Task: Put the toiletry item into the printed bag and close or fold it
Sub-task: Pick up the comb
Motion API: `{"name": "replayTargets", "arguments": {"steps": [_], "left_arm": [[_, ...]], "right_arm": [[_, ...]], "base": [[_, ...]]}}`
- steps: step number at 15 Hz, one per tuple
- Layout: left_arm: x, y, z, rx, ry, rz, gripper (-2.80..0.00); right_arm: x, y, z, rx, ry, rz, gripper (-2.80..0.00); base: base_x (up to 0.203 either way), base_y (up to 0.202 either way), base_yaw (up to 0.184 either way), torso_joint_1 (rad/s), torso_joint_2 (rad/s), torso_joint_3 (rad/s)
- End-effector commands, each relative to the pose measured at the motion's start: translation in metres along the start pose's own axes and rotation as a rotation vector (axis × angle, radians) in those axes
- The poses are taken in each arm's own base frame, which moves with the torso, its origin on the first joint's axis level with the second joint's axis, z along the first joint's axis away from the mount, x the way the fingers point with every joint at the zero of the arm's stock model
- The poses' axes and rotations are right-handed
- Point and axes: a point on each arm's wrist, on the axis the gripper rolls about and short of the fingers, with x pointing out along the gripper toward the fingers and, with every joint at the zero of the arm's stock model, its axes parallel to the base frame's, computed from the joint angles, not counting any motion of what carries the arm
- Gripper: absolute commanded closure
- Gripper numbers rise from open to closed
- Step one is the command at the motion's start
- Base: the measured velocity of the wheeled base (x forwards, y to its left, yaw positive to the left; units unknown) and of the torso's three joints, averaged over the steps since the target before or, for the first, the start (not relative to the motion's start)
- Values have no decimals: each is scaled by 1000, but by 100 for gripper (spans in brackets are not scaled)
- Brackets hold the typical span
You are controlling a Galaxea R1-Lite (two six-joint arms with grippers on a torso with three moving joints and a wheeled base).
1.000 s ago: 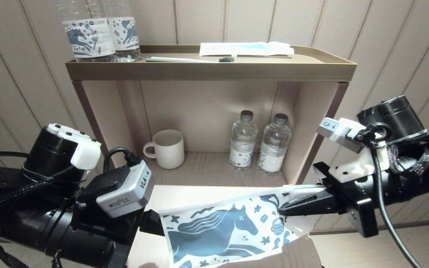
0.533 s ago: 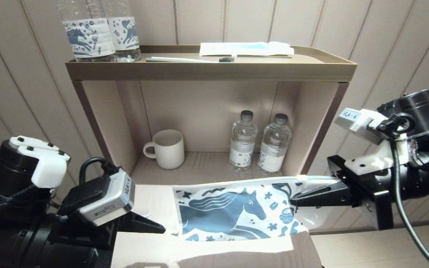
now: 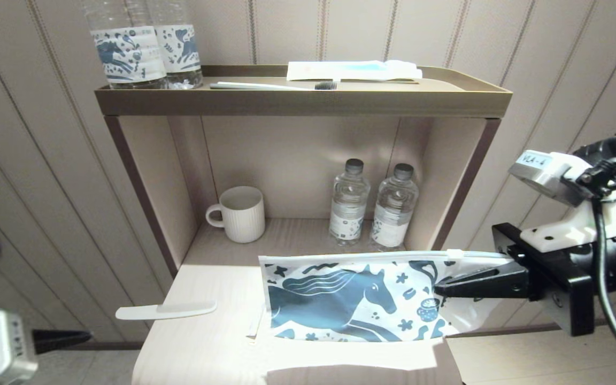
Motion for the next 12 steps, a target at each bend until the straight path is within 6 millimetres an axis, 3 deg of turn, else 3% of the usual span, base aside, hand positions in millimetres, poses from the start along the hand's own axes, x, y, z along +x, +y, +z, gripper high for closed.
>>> {"name": "replayTargets", "arguments": {"steps": [1,5,9,12], "left_arm": [[-34,-7,-20,75,57,218,-280],[-46,-11,-40,421,303,481,-280],[-14,-10,-46,737,379,545,-280],[5,-8,-46,806,440,519,-280]], "right_arm": [[-3,6,3,-15,-11,2,0],[-7,14,1,-24,-18,2,0],[-5,11,0,-15,-21,17,0],[-7,1,-5,15,-32,24,0]], "base": [[0,0,0,0,0,0],[0,0,0,0,0,0],[0,0,0,0,0,0],[0,0,0,0,0,0]]}}
